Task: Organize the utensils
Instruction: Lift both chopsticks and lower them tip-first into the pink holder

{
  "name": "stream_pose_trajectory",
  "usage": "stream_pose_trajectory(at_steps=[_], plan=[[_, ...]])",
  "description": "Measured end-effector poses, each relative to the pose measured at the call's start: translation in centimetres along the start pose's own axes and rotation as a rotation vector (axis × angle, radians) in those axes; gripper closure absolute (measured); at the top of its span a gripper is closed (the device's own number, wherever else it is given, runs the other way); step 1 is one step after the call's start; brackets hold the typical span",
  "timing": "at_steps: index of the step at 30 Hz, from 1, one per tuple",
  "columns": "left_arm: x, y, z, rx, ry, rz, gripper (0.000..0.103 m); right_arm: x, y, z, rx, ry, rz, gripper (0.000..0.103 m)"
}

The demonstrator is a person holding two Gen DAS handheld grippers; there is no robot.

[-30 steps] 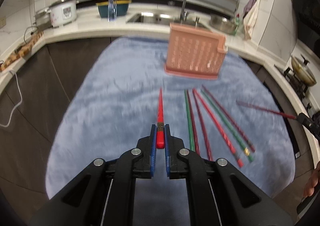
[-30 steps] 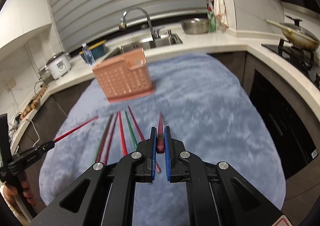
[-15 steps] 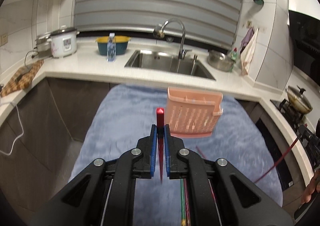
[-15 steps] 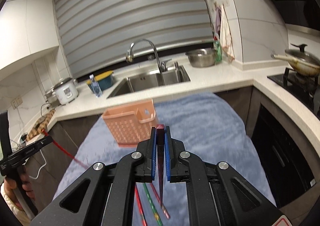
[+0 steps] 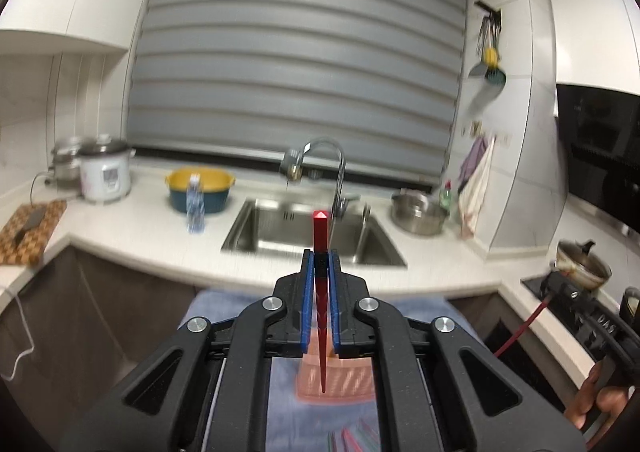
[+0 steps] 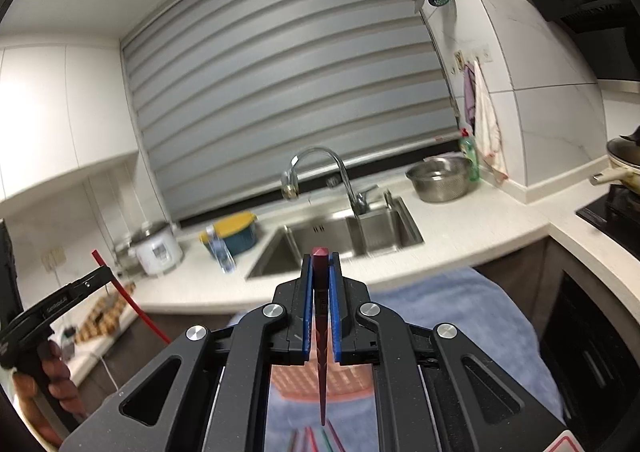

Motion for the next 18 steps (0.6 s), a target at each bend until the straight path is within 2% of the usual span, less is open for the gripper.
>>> stream_pose_trajectory(at_steps=[4, 9, 12, 18], plan=[[2.3, 0.7, -1.7, -0.033, 0.032, 0.023, 0.096, 3.3, -0.6, -1.7, -0.002, 0.034, -0.015, 0.096], [5.9, 1.1, -1.3, -0.053, 0.012, 0.021, 0.096, 7.5, -0.5, -2.2, -0.003, 0.042, -0.016, 0.096], [7.8, 1.2, -0.2, -0.054, -0.015, 0.017, 0.096, 10.0, 0.2, -1.3, 0.013, 0.021, -0.015, 0.096], [11.2, 1.7, 3.2, -0.021, -0.087, 0.008, 0.096, 13.9, 1.9, 2.9, 0.015, -0.085, -0.003, 0.096]])
Point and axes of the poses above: each gripper's, at about its wrist camera, not at the fingertips, and x roughly the way its jaws point, y to its right, z to its underside, the point moved 7 cm from there along x, roughly the way its jaws point, and after that the axes turned 15 degrees about -z, right-handed, at the moved point
